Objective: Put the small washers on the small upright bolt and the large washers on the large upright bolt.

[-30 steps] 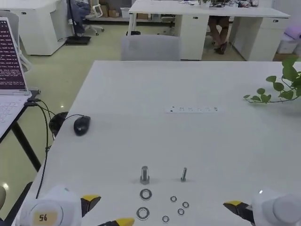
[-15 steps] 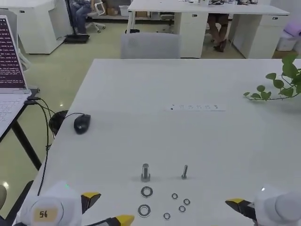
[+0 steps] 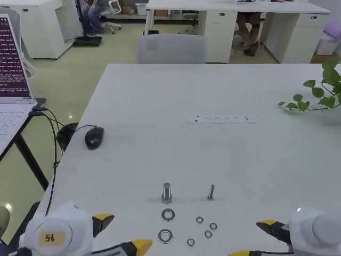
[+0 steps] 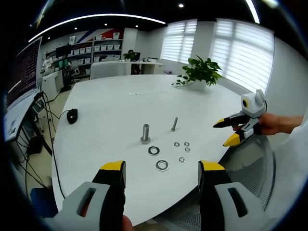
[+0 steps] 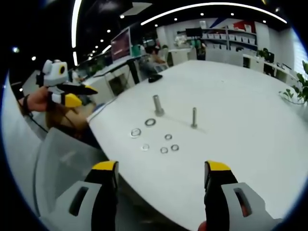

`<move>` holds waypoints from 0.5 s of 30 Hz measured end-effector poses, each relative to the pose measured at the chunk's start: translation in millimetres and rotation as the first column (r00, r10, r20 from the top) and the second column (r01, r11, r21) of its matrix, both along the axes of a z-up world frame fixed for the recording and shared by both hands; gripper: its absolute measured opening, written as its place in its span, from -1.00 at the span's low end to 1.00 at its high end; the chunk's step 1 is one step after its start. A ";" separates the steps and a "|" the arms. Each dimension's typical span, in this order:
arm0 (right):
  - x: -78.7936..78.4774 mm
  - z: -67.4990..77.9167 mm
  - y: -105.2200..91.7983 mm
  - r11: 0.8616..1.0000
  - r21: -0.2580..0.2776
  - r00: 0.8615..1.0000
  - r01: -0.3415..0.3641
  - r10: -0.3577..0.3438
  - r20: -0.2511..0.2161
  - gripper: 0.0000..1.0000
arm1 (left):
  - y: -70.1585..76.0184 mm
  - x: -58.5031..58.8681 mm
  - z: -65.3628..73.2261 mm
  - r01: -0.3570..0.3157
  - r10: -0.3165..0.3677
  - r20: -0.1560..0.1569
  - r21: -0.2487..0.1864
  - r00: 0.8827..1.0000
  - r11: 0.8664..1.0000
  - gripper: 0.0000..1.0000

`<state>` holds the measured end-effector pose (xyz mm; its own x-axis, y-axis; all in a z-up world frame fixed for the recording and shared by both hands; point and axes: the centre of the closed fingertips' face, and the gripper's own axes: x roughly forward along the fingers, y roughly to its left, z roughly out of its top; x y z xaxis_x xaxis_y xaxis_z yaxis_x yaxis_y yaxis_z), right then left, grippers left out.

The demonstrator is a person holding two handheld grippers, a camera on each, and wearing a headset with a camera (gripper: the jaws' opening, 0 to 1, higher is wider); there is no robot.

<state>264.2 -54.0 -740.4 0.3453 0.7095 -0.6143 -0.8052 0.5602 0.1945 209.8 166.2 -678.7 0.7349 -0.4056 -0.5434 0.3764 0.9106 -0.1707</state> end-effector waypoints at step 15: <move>-2.9 -2.7 -0.7 1.000 -0.013 1.000 -0.018 0.017 -0.009 0.44 | 0.8 -4.9 -3.8 -0.006 0.006 -0.013 0.003 1.000 1.000 0.21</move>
